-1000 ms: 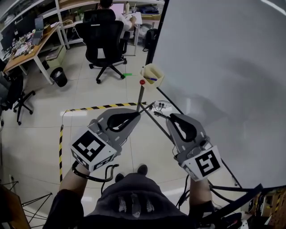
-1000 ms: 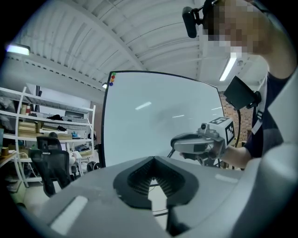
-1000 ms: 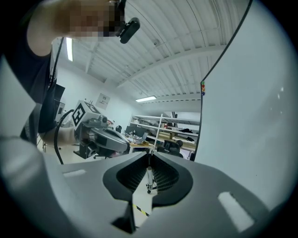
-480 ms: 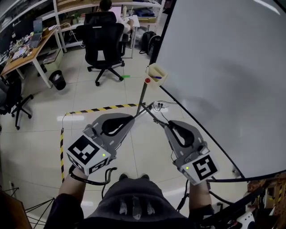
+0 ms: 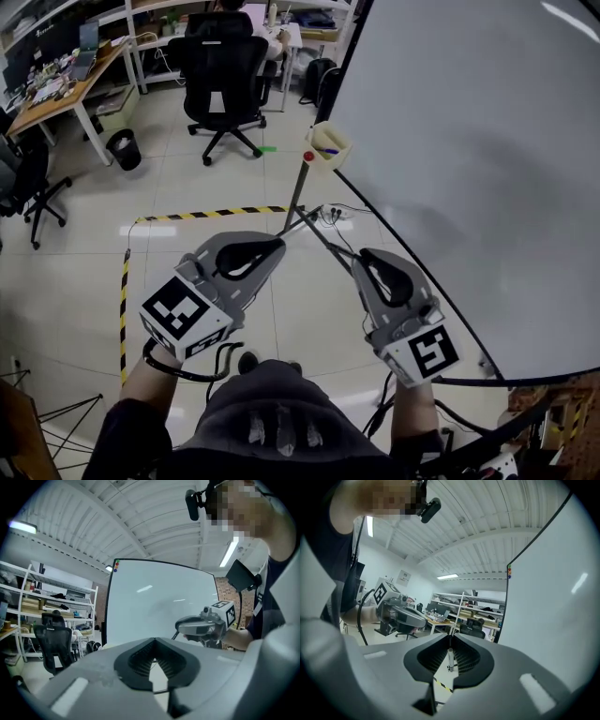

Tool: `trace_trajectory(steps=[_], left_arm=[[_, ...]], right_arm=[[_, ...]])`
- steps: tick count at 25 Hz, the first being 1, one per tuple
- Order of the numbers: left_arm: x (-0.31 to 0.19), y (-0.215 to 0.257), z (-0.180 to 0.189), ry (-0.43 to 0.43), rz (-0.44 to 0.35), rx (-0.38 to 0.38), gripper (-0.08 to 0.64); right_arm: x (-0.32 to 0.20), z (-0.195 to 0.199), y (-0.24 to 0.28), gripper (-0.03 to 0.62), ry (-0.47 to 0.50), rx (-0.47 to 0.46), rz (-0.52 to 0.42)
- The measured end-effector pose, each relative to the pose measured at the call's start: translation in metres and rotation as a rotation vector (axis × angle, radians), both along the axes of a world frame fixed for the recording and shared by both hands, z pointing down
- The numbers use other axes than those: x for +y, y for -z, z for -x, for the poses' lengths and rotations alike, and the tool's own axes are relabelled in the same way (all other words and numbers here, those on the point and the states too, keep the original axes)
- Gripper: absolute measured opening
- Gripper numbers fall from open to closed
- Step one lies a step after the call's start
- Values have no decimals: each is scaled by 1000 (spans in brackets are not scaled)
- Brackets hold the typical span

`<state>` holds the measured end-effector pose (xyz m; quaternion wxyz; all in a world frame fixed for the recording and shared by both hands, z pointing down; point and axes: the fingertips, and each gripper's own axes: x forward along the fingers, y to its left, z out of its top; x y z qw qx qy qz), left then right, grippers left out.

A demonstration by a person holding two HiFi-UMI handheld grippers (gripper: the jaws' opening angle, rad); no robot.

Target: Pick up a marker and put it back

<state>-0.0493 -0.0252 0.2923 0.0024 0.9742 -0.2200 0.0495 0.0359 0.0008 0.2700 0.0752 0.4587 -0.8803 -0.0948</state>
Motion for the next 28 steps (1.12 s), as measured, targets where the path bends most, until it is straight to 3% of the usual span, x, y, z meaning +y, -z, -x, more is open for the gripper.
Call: trace_trajectory(steps=[9, 28], left_arm=[[17, -10, -9, 32, -20, -11, 6], [24, -9, 17, 53, -18, 1, 6]], right_arm=[[16, -22, -6, 37, -23, -3, 17], [23, -1, -4, 37, -20, 20, 8]])
